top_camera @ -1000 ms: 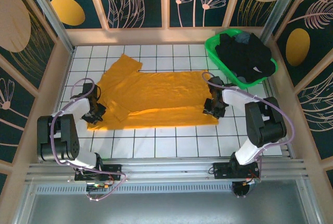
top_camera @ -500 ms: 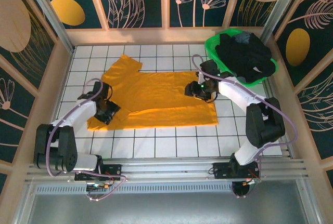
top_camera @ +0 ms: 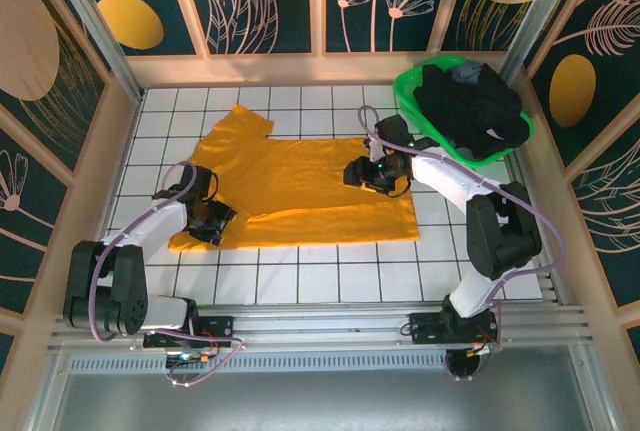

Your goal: Fold and stack the t-shirts

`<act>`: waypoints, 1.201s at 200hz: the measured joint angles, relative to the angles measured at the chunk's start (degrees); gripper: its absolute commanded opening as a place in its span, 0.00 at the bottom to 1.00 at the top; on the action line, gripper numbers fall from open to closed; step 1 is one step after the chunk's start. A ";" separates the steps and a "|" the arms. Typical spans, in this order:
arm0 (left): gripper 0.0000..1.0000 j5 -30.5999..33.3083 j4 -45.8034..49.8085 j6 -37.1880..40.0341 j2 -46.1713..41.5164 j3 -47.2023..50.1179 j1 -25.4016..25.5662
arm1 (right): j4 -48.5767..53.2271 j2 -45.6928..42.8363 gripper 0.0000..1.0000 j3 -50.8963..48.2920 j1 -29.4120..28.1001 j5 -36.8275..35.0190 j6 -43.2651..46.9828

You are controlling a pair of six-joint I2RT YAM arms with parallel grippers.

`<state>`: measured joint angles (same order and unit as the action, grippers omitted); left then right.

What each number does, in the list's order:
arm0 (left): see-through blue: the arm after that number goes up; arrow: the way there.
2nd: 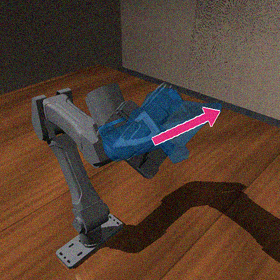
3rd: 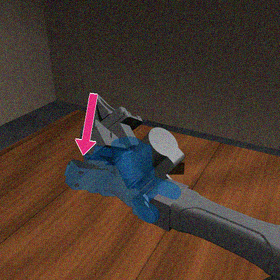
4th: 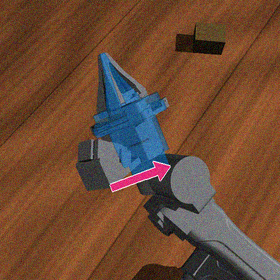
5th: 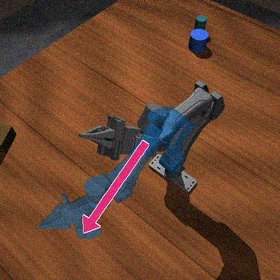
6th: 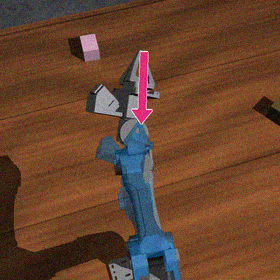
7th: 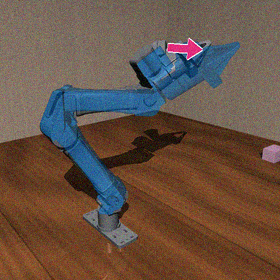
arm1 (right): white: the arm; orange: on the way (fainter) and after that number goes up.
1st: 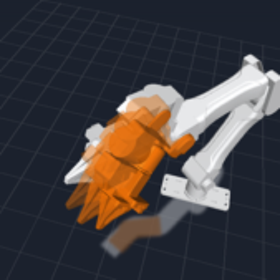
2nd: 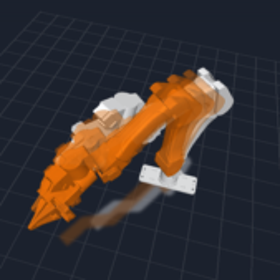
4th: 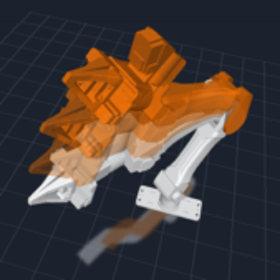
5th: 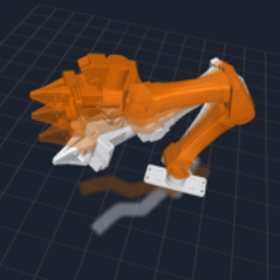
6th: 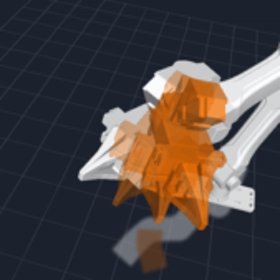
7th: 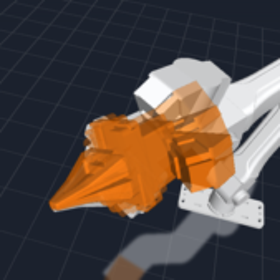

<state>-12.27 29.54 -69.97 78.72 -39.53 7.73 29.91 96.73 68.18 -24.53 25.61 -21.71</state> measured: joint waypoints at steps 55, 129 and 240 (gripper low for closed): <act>0.34 -0.85 -1.84 -0.35 2.99 -0.02 0.87 | -0.02 0.09 0.56 0.02 0.00 0.00 -0.02; 0.00 -0.39 -2.27 0.94 7.74 -7.32 3.34 | 0.00 0.74 0.55 0.04 0.02 -0.22 -0.02; 0.00 6.97 3.61 14.27 24.70 -27.04 10.32 | 0.02 0.74 0.54 0.17 0.98 -0.20 -0.04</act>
<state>-5.30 33.15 -55.70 103.42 -66.57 18.04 29.93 97.47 68.36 -23.55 25.41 -21.76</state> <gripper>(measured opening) 0.044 0.545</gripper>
